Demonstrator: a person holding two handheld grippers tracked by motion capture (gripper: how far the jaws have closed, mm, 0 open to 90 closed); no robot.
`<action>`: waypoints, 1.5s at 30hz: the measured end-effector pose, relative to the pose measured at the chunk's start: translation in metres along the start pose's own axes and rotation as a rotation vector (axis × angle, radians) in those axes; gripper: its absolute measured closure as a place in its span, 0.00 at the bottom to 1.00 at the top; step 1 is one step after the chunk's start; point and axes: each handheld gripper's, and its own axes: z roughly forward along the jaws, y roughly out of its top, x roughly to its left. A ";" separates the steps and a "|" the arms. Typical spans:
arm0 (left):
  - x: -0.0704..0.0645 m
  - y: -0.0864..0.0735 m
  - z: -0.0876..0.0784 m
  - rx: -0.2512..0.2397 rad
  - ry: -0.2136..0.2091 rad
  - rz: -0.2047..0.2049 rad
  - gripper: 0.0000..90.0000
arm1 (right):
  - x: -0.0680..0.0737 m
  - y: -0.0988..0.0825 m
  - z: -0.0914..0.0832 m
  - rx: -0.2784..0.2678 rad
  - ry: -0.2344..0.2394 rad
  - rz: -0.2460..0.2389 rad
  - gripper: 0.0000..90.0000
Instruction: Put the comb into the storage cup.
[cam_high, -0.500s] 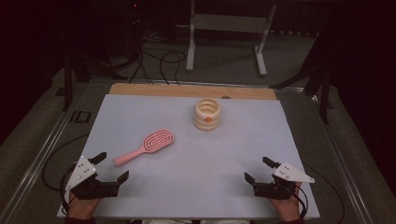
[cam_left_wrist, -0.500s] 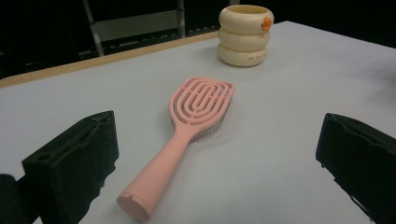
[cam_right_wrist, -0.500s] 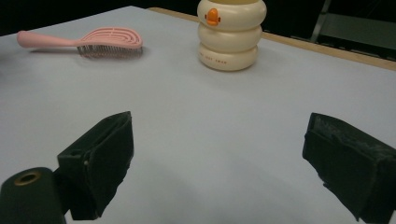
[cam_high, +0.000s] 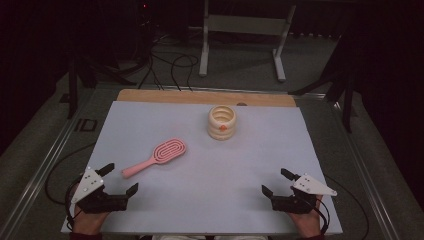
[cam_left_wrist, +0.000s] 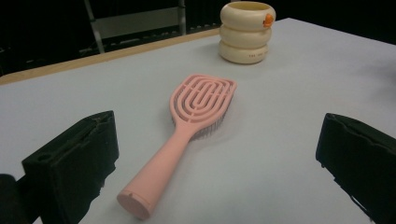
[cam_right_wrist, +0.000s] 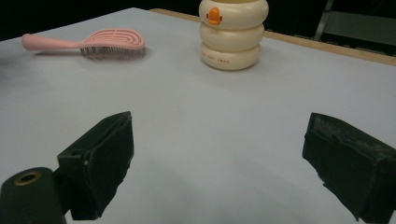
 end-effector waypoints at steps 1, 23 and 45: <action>0.000 0.000 0.000 0.000 -0.001 -0.002 0.00 | 0.000 0.000 0.000 0.001 0.001 -0.002 0.10; 0.007 0.012 0.005 0.067 -0.016 0.010 0.00 | -0.001 -0.002 0.003 0.012 0.002 -0.004 0.10; 0.015 0.020 0.011 0.107 -0.042 0.030 0.00 | 0.000 -0.002 0.004 0.021 0.001 -0.017 0.10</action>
